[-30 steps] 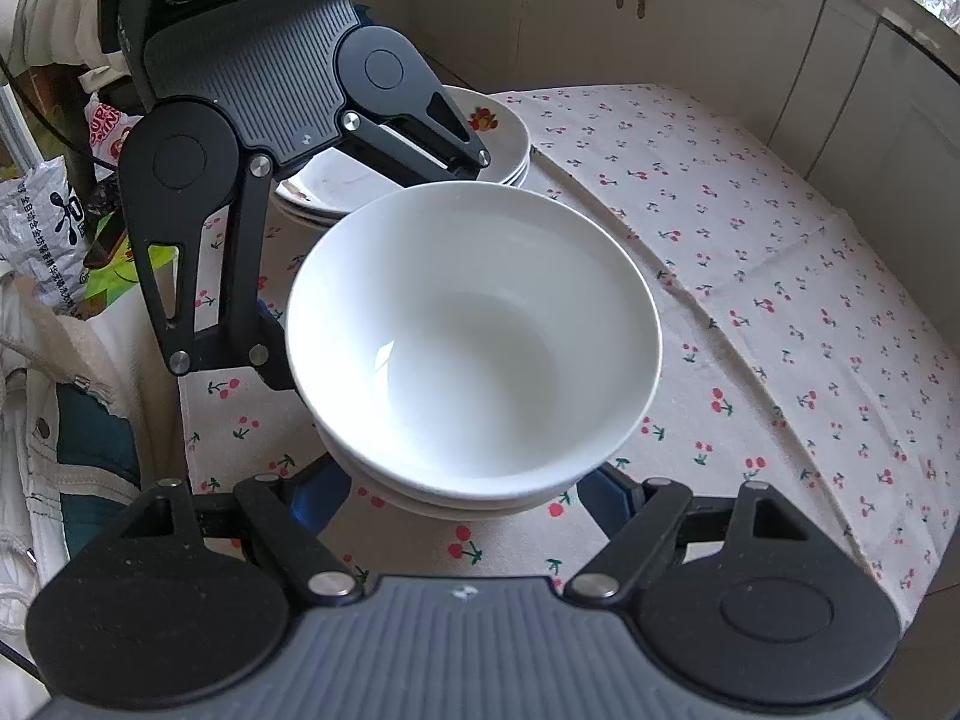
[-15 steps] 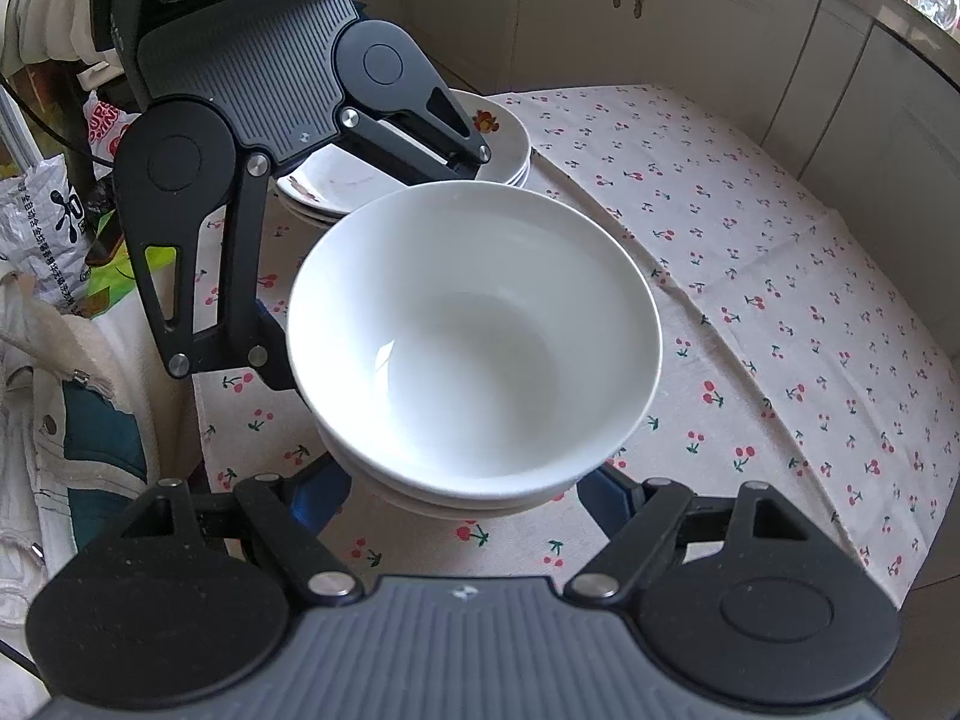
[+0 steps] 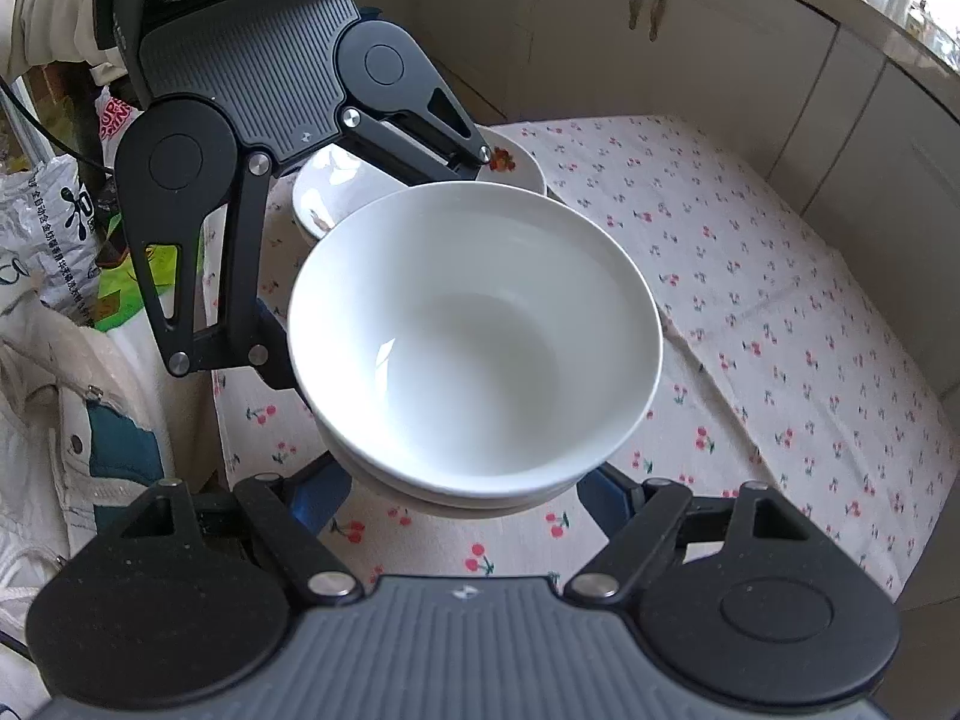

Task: Organize plates and bowls
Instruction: 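Lift the bowl stack with both grippers and carry it toward the plate stack, then lower the bowl stack onto the fruit-decal plate stack with both grippers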

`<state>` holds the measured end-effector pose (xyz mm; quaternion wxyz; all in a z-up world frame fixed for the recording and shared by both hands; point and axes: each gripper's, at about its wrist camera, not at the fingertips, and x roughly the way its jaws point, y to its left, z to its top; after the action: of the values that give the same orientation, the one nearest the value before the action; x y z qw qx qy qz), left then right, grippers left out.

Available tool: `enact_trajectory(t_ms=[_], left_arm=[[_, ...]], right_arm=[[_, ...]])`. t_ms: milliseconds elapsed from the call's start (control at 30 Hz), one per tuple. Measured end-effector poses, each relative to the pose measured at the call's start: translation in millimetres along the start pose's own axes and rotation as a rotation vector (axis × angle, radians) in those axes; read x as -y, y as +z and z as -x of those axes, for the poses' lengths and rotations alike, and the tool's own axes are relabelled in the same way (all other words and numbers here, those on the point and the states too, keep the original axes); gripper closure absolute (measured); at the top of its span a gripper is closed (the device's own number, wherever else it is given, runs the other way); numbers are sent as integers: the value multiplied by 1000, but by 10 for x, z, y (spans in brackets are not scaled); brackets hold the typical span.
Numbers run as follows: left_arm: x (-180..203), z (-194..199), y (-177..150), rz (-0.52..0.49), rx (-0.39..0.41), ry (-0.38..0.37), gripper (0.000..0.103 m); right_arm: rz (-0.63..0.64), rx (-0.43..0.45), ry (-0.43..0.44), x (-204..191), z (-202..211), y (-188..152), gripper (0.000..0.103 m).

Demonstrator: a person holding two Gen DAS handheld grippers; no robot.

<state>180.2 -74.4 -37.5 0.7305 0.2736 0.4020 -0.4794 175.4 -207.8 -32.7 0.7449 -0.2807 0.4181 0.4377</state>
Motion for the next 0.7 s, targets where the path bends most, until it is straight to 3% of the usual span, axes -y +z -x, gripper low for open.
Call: enact_trajectory(t_ms=[300,700], left_arm=[[-167,347,-220,36,29,37,24],[-557,710,-764,102,47,83,24]], right_arm=[[59,2,-1,-84,-48,436,17],[137,-6,27,-205,-441,1124,17]])
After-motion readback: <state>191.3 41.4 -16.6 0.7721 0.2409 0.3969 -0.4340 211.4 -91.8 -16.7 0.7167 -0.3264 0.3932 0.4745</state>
